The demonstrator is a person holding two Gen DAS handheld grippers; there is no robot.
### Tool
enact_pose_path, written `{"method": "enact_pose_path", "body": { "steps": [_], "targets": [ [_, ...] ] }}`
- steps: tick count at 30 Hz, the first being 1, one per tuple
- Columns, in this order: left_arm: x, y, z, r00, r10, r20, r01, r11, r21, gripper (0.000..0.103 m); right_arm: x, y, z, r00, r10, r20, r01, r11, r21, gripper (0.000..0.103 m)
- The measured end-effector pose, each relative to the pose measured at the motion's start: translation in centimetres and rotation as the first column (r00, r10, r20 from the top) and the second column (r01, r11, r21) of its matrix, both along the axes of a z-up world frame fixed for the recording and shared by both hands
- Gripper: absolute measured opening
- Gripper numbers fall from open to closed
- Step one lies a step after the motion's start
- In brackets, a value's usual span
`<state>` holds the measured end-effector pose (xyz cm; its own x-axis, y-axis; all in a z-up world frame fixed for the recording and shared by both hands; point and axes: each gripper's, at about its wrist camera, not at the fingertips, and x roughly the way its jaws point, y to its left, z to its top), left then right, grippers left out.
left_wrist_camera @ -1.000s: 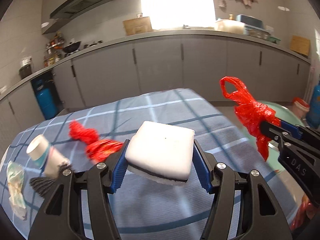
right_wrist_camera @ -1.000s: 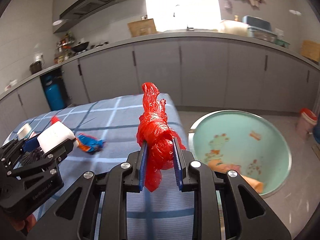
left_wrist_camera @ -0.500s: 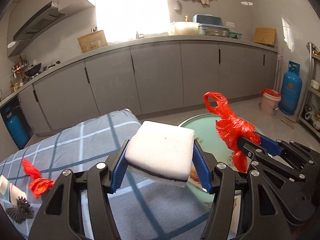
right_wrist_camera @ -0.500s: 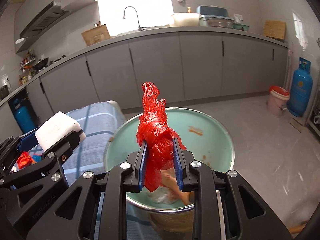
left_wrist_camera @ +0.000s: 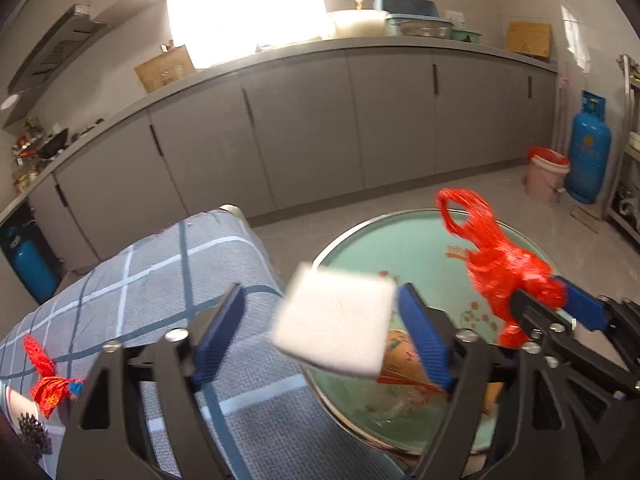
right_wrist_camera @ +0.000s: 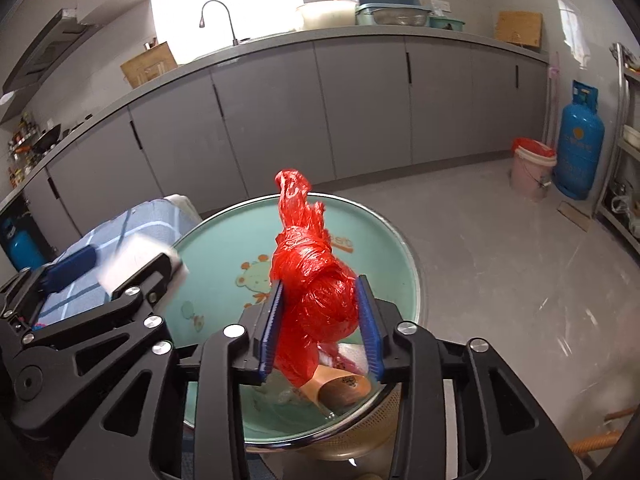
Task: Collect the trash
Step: 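Carry the red mesh bag and white sponge over the green bucket and release both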
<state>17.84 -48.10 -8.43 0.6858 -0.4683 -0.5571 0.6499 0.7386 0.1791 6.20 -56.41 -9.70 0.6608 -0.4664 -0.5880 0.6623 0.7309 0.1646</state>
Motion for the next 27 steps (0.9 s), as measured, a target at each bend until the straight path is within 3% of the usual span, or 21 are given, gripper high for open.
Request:
{"method": "enact_pose_path", "body": {
  "steps": [4, 13, 27],
  "targets": [
    [0.7, 1.0, -0.1, 0.999, 0.037, -0.025, -0.038, 0.999, -0.036, 0.092, -0.6, -0.6, -0.2, 0.999, -0.033, 0.030, 0.033, 0.999, 0.029, 0.058],
    [0.6, 4.2, 0.5, 0.996, 0.086, -0.014, -0.086, 0.996, -0.038, 0.095, -1.0, 1.3, 1.2, 0.995, 0.004, 0.103, -0.001, 0.999, -0.033, 0.061],
    [2.3, 16.3, 2.2, 0.959, 0.282, -0.036, -0.284, 0.952, -0.117, 0.097, 2.7, 8.5, 3.6, 0.971, 0.193, 0.139, -0.183, 0.980, -0.079, 0.062]
  ]
}}
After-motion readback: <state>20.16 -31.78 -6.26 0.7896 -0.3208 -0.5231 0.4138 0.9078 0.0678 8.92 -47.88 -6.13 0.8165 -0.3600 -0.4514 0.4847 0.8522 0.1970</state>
